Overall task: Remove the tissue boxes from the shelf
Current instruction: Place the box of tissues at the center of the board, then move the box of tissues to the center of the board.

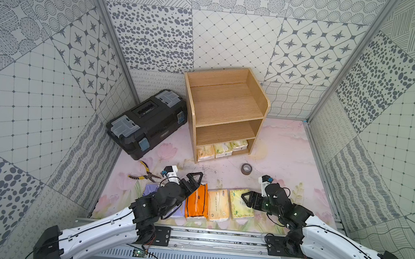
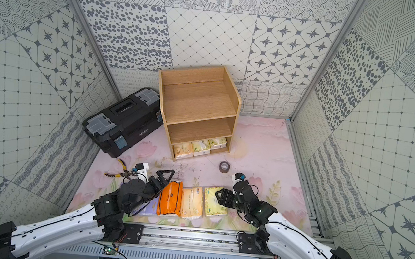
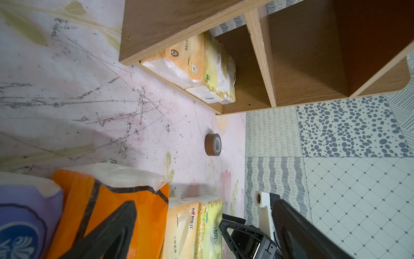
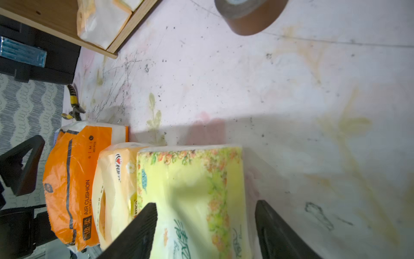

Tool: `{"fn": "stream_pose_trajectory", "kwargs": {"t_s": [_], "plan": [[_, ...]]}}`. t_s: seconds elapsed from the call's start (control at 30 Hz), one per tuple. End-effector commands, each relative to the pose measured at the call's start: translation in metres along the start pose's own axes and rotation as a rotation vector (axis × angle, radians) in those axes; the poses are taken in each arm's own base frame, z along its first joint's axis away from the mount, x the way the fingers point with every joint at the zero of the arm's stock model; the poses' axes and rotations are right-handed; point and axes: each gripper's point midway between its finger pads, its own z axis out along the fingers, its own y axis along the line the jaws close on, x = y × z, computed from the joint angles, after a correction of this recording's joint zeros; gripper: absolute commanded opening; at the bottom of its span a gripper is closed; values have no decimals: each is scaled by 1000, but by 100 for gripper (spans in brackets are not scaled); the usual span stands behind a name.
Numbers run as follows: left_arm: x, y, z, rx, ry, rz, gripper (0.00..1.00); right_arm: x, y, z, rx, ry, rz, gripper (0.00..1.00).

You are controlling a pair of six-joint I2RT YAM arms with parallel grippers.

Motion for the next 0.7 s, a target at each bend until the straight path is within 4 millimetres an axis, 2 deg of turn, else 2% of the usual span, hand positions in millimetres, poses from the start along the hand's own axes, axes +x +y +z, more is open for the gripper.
{"fn": "stream_pose_trajectory", "kwargs": {"t_s": [0.0, 0.2, 0.3, 0.4, 0.47, 0.57, 0.67], "plan": [[-1, -9, -1, 24, 3, -6, 100, 7, -3, -2, 17, 42, -13, 65], [-1, -7, 0, 17, 2, -13, 100, 26, 24, 16, -111, 176, -47, 48], [-1, -6, 0, 15, 1, -13, 100, 22, 39, 20, -153, 172, -55, 41], [-1, -6, 0, 14, -3, -13, 100, 19, 47, 25, -171, 166, -39, 39], [-3, -6, 0, 14, -9, -15, 99, 19, 49, 28, -164, 160, -26, 40], [-4, -4, 0, 6, -18, -13, 100, 13, 40, 28, -106, 117, -12, 57], [-6, 1, 0, -12, -32, -25, 100, -10, 29, 18, -14, -1, -11, 67]]}}
